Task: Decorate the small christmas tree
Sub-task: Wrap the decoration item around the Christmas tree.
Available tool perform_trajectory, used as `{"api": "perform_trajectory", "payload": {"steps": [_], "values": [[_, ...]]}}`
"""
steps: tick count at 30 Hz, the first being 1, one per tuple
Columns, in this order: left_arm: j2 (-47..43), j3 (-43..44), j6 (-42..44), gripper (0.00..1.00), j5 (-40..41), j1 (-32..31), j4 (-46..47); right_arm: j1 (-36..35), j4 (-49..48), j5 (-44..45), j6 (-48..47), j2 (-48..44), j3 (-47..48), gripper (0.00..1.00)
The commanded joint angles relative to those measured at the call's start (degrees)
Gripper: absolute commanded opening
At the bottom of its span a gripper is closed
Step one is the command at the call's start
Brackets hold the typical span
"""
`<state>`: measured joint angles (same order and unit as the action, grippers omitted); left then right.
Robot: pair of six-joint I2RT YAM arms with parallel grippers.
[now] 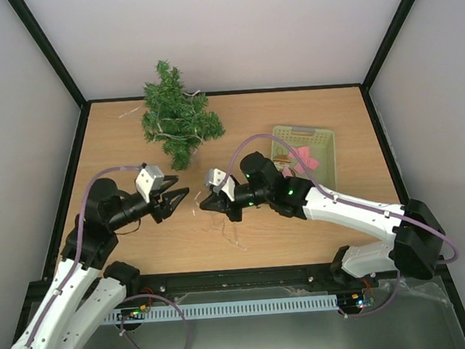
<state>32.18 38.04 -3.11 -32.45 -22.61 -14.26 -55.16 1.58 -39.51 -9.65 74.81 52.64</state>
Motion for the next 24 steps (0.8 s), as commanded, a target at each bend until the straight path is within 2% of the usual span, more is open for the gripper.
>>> {"api": "perform_trajectory", "payload": {"steps": [1, 10, 16, 24], "values": [[2.7, 2.5, 14.8, 0.5, -6.7, -0.2, -1.9, -0.2, -4.8, -2.1, 3.2, -2.8, 1.4, 0.02], [8.1, 1.5, 21.9, 0.49, -11.3, -1.8, 1.3, -0.2, -4.0, -0.5, 2.9, -4.3, 2.5, 0.02], [7.8, -1.8, 14.3, 0.51, -14.3, -2.0, 6.4, -0.2, -4.1, 0.7, 1.5, -4.5, 2.2, 0.02], [8.7, -1.2, 12.6, 0.46, -13.9, -2.1, 5.7, -0.2, -2.2, -0.5, -2.2, -5.0, 1.9, 0.02]]}}
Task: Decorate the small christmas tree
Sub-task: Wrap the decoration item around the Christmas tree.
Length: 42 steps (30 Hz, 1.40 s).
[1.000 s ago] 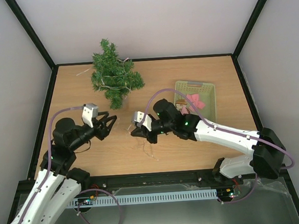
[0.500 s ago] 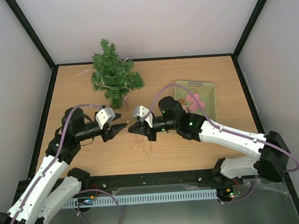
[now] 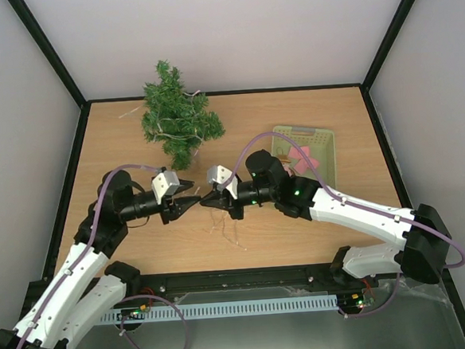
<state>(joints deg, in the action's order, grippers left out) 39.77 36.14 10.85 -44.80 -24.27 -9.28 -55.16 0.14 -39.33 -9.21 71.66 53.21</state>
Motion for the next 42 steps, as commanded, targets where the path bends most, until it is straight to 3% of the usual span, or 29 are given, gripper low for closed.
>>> {"api": "perform_trajectory", "payload": {"steps": [1, 7, 12, 19, 20, 23, 29, 33, 36, 38, 39, 42], "values": [[1.9, 1.1, -2.5, 0.46, -1.3, -0.5, 0.7, -0.2, -0.7, -0.7, -3.0, -1.9, 1.3, 0.02], [5.3, 3.1, -7.7, 0.38, -1.9, -0.4, -0.5, -0.2, -1.1, 0.0, -3.6, -2.1, 1.5, 0.02], [5.7, 3.8, -11.2, 0.14, 0.7, -0.5, -1.5, -0.2, -0.8, 1.2, -3.8, -2.0, 1.7, 0.02], [4.8, 5.1, -12.6, 0.04, 2.5, -0.5, -1.9, -0.2, -0.1, 8.2, -4.0, -0.3, 1.0, 0.02], [4.1, 5.4, -13.1, 0.03, 3.0, -0.4, -1.6, -0.2, 0.1, 10.1, -4.0, -0.3, 0.7, 0.05], [2.5, 5.6, -13.9, 0.02, 5.9, -0.4, -1.2, 0.3, -1.8, 15.6, -1.7, -1.9, -2.2, 0.34], [0.7, 6.4, -15.7, 0.02, 13.1, -0.4, -1.2, 3.8, -6.5, 18.7, 8.2, -6.0, -6.2, 0.54], [0.0, 7.5, -18.1, 0.02, 16.5, -0.4, 0.1, 3.8, -16.1, 20.0, 19.6, -8.4, -15.0, 0.61], [0.0, 8.5, -20.0, 0.02, 19.5, -0.4, 0.9, 3.8, -25.6, 15.0, 24.2, -6.2, -22.2, 0.58], [0.4, 9.9, -20.9, 0.02, 22.1, -0.4, 0.5, 3.6, -26.9, 11.8, 20.7, -4.1, -23.9, 0.57], [0.7, 10.8, -21.1, 0.02, 23.8, -0.4, -0.6, 3.5, -22.3, 12.0, 16.5, -3.3, -23.1, 0.58], [1.4, 13.5, -21.1, 0.02, 28.7, -0.4, -3.6, 3.5, -15.1, 20.3, 2.2, -1.6, -20.0, 0.64]]}}
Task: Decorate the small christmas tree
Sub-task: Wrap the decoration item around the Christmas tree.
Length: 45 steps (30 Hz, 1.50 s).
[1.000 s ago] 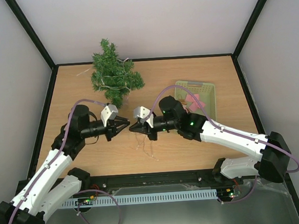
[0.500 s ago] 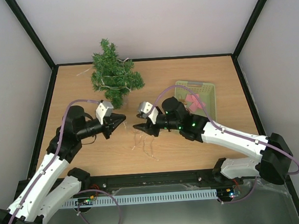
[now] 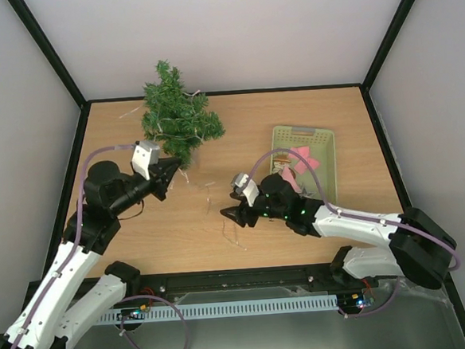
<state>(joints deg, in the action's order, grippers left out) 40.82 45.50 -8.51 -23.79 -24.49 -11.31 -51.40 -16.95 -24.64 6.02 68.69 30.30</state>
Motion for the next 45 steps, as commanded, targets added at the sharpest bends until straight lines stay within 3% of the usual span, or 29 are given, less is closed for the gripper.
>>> {"api": "perform_trajectory", "payload": {"steps": [1, 8, 12, 15, 21, 30, 32, 35, 36, 45], "values": [[0.2, 4.5, -2.1, 0.02, 9.2, -0.2, -1.7, -0.3, 2.1, 8.1, -15.0, 2.3, 3.2, 0.64], [-0.4, 6.3, -6.2, 0.02, 16.6, 0.0, -0.1, 1.1, 1.9, 6.1, -24.2, 15.0, 7.0, 0.6], [0.0, 6.7, -8.0, 0.02, 21.2, 0.1, -0.1, 2.9, 7.7, 1.1, -24.1, 26.0, 15.9, 0.55], [0.3, 7.2, -9.3, 0.02, 22.2, 0.5, 0.1, 2.8, 3.0, -3.9, -22.4, 30.5, 16.8, 0.54], [1.5, 8.8, -11.4, 0.03, 22.4, 1.2, -0.4, 2.6, 5.4, -0.9, -19.8, 36.1, 20.2, 0.5], [1.9, 9.9, -14.1, 0.02, 20.1, 3.2, -0.3, 0.9, 12.6, 12.2, -13.8, 37.2, 19.6, 0.44], [2.4, 10.7, -14.0, 0.02, 19.7, 3.5, -0.9, 0.9, 14.3, 13.2, -13.5, 37.4, 20.3, 0.34], [2.3, 10.7, -14.4, 0.02, 20.0, 3.9, -1.6, 0.9, 14.6, 14.3, -13.5, 36.2, 19.5, 0.06], [2.1, 10.4, -14.6, 0.02, 20.1, 4.0, -1.5, 0.9, 14.4, 13.9, -13.6, 35.3, 18.9, 0.02], [4.4, 11.6, -14.3, 0.02, 18.6, 8.4, -2.5, -0.4, 13.4, 3.6, -12.5, 15.2, 11.7, 0.02]]}}
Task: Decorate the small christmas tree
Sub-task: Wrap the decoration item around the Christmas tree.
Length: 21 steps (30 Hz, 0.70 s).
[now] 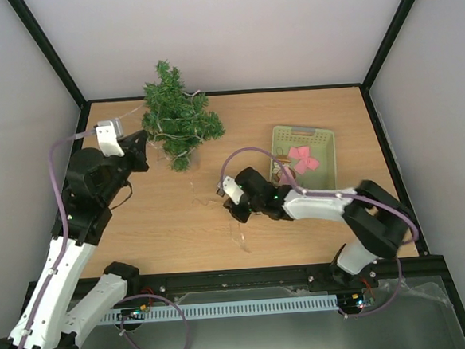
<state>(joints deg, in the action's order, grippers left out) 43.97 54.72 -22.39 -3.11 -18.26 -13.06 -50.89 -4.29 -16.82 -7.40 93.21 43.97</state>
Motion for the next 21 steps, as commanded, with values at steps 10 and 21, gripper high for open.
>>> {"api": "perform_trajectory", "payload": {"steps": [10, 21], "values": [[4.4, 4.9, -3.1, 0.03, -9.3, 12.1, -1.2, -1.1, 8.6, -0.1, 1.5, -30.3, 1.7, 0.02], [8.2, 5.9, -7.2, 0.02, -17.0, 22.5, -0.3, -1.0, 21.2, 11.2, -12.3, -33.3, 19.8, 0.02]]}}
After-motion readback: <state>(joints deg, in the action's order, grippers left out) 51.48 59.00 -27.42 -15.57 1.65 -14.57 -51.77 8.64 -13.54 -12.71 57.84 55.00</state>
